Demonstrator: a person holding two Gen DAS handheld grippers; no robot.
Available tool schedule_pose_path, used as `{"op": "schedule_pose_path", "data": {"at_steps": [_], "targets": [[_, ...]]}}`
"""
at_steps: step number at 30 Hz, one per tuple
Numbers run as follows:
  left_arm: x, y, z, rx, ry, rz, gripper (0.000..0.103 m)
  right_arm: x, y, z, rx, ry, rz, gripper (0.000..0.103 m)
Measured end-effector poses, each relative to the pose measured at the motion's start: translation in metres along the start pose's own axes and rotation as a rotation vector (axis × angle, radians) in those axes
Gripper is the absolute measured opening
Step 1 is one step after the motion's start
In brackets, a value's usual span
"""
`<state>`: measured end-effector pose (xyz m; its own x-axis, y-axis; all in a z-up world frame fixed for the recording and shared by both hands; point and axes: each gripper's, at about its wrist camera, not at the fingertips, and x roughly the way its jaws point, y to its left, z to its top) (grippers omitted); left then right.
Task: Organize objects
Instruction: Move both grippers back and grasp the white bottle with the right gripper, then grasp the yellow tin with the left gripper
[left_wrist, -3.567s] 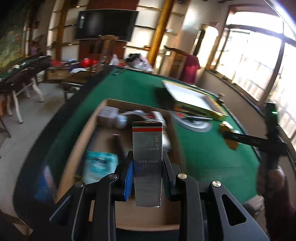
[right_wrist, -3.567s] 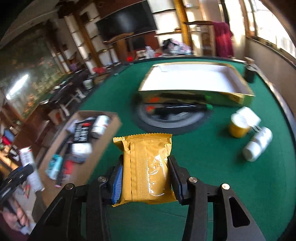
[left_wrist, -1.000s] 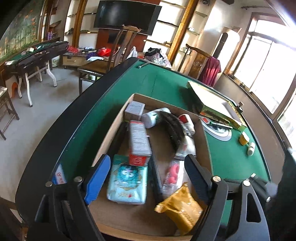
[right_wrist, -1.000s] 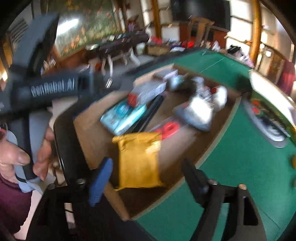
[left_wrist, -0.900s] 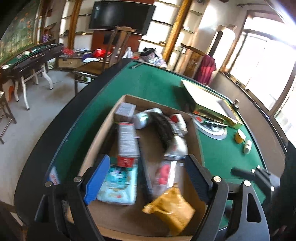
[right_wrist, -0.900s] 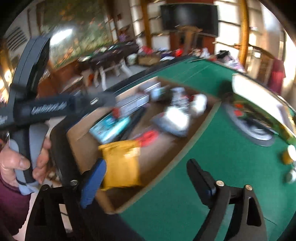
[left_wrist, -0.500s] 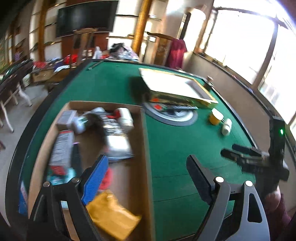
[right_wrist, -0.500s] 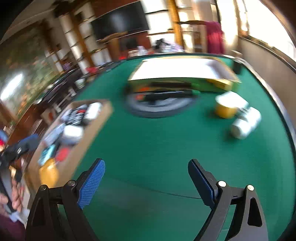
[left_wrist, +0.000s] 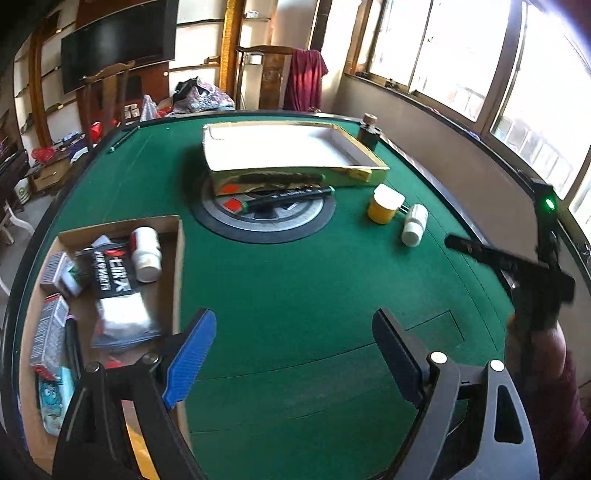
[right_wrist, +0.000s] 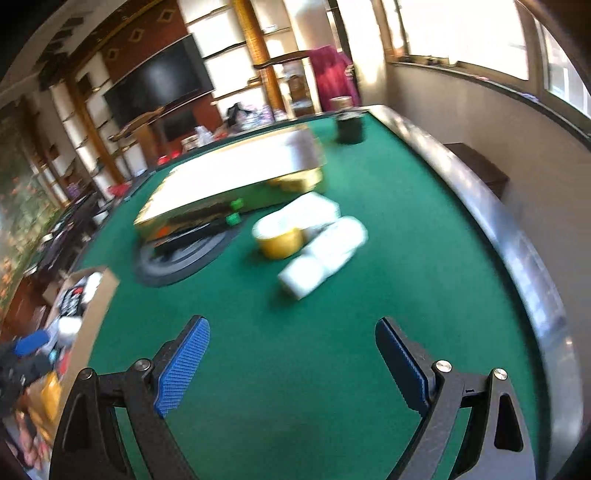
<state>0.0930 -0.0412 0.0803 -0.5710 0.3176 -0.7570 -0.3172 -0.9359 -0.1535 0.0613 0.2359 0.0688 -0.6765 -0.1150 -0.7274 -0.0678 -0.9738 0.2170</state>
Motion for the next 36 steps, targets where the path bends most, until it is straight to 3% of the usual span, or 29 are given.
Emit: {"op": "schedule_pose_path", "data": {"at_steps": [2,5,11,14,15,18,22,29,36], "targets": [[0.005,-0.004,0.001,0.005,0.010,-0.006,0.086,0.010,-0.017,0.010,0.040,0.016,-0.055,0.094],[0.010,-0.009,0.005,0.001,0.020,-0.006,0.086,0.029,-0.033,0.022,0.110,0.052,-0.069,0.094],[0.013,-0.017,0.012,0.006,0.018,-0.004,0.086,0.056,-0.019,0.039,0.080,0.057,-0.100,0.094],[0.017,-0.022,0.017,0.018,0.015,-0.005,0.086,0.068,-0.013,0.047,0.066,0.058,-0.145,0.089],[0.020,-0.024,0.019,0.025,0.011,-0.006,0.086,0.072,-0.013,0.049,0.068,0.065,-0.151,0.083],[0.030,-0.032,0.028,0.041,0.006,-0.006,0.086,0.085,-0.015,0.050,0.075,0.103,-0.114,0.049],[0.049,-0.050,0.044,0.095,-0.014,-0.050,0.086,0.083,-0.021,0.046,0.081,0.115,-0.092,0.038],[0.098,-0.090,0.075,0.212,-0.005,-0.055,0.086,0.071,-0.051,0.044,0.102,0.094,-0.123,0.037],[0.159,-0.120,0.099,0.284,0.036,-0.073,0.086,0.068,-0.075,0.044,0.184,0.104,-0.070,0.037]]}}
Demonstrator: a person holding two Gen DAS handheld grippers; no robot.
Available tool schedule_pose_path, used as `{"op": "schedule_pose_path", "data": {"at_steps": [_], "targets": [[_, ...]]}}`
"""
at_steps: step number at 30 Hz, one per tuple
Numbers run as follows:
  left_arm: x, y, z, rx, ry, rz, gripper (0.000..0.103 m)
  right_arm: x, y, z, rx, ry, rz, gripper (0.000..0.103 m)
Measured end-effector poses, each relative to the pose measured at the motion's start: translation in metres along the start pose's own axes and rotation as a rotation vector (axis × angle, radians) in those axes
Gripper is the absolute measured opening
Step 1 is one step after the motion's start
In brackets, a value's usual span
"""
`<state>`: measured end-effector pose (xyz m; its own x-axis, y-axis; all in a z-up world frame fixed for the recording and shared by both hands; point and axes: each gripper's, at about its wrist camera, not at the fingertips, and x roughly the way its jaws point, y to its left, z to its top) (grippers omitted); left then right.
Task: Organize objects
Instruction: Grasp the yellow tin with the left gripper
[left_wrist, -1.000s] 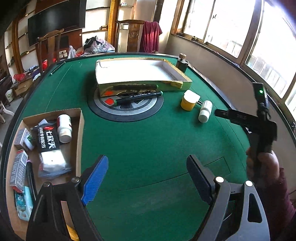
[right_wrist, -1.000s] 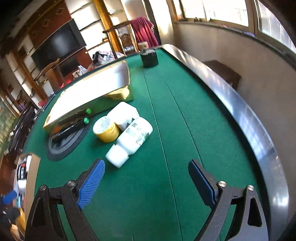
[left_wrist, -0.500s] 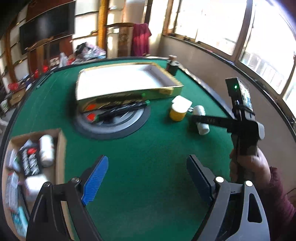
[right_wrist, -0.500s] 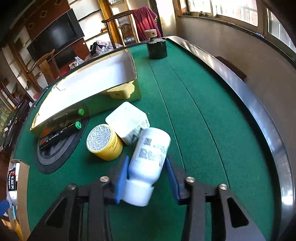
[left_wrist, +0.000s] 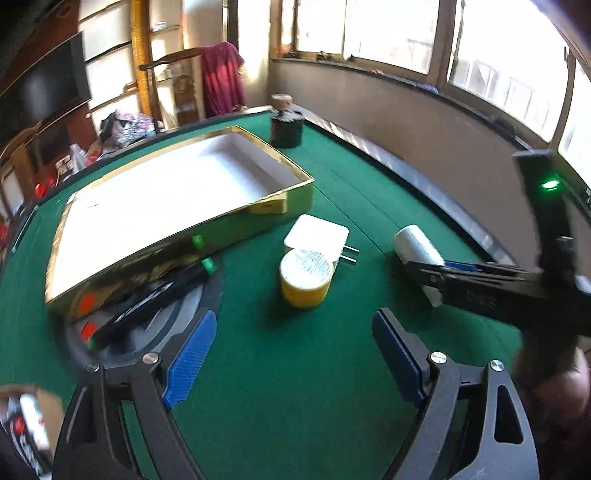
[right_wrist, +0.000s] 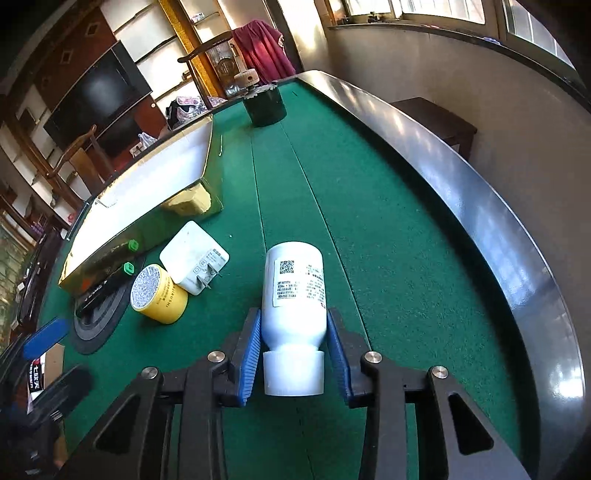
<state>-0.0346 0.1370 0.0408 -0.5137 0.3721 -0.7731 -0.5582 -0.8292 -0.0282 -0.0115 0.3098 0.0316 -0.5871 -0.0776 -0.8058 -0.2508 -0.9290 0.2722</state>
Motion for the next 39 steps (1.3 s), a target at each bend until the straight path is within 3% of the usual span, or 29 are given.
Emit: {"op": "schedule_pose_path", "data": {"at_steps": [5,11,13,15,16,17,30,34,39], "targets": [[0.036,-0.009,0.007,0.072,0.031,-0.033,0.085,0.000,0.006,-0.002,-0.025,-0.003,-0.029,0.037],[0.057,-0.008,0.016,0.063,0.031,-0.073,0.081,0.001,0.005,0.000,-0.014,0.000,-0.029,0.037],[0.062,-0.009,0.018,0.064,0.034,-0.079,0.075,0.003,0.005,0.001,-0.014,0.000,-0.031,0.037],[0.068,-0.011,0.018,0.068,0.046,-0.080,0.054,0.004,0.006,0.001,-0.016,-0.001,-0.036,0.038],[0.069,-0.012,0.017,0.069,0.052,-0.075,0.050,0.004,0.006,0.001,-0.019,-0.002,-0.039,0.038],[0.068,-0.012,0.017,0.072,0.039,-0.065,0.038,0.004,0.007,0.001,-0.021,-0.004,-0.042,0.038],[0.032,-0.002,0.008,0.012,0.002,-0.035,0.038,0.005,0.013,-0.002,-0.058,-0.024,-0.069,0.037],[0.006,0.003,-0.008,-0.020,-0.013,-0.043,0.038,0.004,0.007,0.000,-0.022,-0.018,-0.006,0.037],[-0.035,0.010,-0.033,-0.070,-0.064,-0.046,0.038,0.007,-0.011,0.004,0.080,0.005,0.155,0.037]]}}
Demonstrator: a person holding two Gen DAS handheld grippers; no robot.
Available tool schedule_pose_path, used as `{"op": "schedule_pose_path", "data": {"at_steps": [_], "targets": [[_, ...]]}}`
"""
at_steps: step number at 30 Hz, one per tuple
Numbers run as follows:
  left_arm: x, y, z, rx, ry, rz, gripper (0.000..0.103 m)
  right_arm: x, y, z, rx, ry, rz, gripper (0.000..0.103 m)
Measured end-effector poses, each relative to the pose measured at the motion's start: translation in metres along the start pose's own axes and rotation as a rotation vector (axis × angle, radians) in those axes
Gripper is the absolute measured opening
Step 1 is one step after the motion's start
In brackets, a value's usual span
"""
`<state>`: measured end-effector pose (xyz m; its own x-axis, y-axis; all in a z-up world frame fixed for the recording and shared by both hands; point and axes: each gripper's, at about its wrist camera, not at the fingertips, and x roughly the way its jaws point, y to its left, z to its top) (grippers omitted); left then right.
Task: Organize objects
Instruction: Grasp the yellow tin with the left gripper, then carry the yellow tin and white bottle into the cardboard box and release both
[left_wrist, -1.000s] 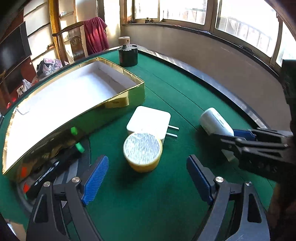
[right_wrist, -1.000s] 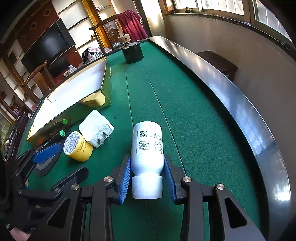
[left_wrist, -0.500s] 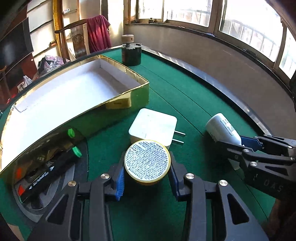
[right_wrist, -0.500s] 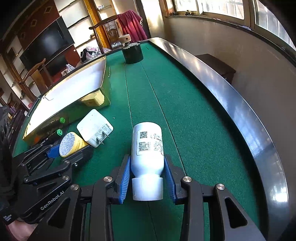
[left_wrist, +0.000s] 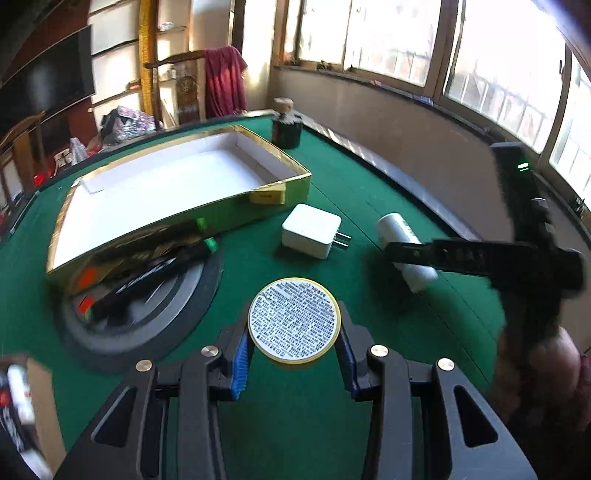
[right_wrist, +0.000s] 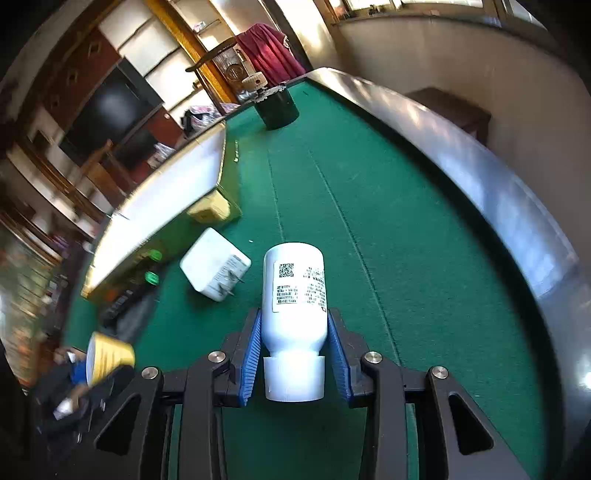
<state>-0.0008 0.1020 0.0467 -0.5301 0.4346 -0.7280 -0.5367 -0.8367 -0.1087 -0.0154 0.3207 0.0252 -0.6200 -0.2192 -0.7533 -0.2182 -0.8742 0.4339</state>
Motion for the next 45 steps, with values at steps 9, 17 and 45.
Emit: {"op": "schedule_pose_path", "data": {"at_steps": [9,17,45], "targets": [[-0.099,0.037,-0.057,-0.110,-0.109,0.062,0.039,0.000,0.003,-0.003,0.037,-0.004,0.129,0.037],[-0.188,0.107,-0.116,-0.255,-0.150,0.239,0.039,-0.002,0.016,-0.007,0.000,-0.006,0.131,0.037],[-0.214,0.204,-0.237,-0.390,0.017,0.463,0.039,0.036,0.333,-0.165,-0.483,0.373,0.487,0.038]]}}
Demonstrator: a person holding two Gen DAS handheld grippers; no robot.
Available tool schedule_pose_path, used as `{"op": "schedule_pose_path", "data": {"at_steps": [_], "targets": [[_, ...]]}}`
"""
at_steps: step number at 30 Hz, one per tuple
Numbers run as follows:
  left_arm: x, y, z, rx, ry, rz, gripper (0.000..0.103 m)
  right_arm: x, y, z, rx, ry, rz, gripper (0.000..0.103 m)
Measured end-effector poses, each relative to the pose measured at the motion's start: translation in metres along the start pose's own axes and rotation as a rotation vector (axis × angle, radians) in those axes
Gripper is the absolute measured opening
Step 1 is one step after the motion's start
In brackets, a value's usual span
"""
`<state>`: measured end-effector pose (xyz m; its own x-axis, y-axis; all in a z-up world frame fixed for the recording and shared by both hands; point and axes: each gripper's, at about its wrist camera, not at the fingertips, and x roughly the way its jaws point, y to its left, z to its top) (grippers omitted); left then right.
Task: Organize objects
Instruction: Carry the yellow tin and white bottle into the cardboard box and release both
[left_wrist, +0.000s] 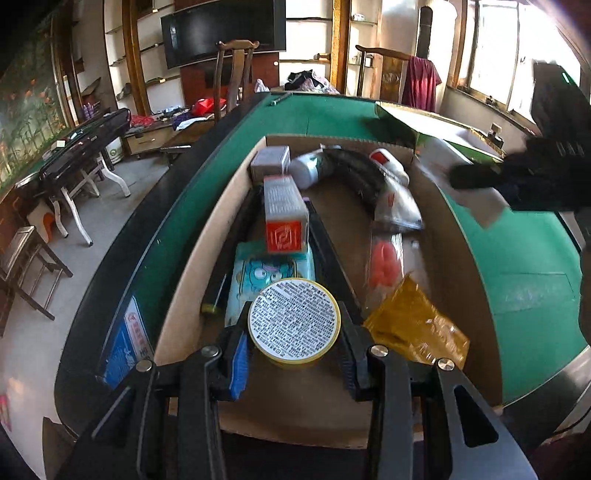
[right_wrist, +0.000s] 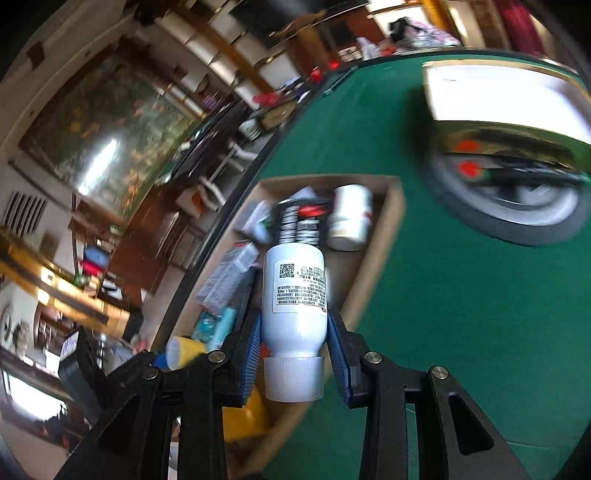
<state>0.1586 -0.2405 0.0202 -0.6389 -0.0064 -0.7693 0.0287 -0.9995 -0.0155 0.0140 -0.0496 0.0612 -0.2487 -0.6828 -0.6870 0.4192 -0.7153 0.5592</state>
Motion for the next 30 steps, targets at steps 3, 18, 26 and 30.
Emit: {"op": "schedule_pose_path", "data": {"at_steps": [3,18,26,30], "targets": [[0.001,0.005,-0.003,-0.024,-0.004,-0.026,0.039,0.025,0.021,0.005,-0.037,0.033,-0.007,0.038],[-0.005,0.005,-0.007,-0.030,-0.025,0.020,0.039,0.096,0.074,0.030,-0.182,0.087,-0.173,0.038],[-0.007,-0.002,-0.008,-0.011,-0.036,0.074,0.039,0.116,0.081,0.030,-0.209,0.098,-0.247,0.038],[-0.008,-0.005,-0.009,-0.009,-0.041,0.083,0.039,0.119,0.073,0.032,-0.195,0.101,-0.286,0.038]]}}
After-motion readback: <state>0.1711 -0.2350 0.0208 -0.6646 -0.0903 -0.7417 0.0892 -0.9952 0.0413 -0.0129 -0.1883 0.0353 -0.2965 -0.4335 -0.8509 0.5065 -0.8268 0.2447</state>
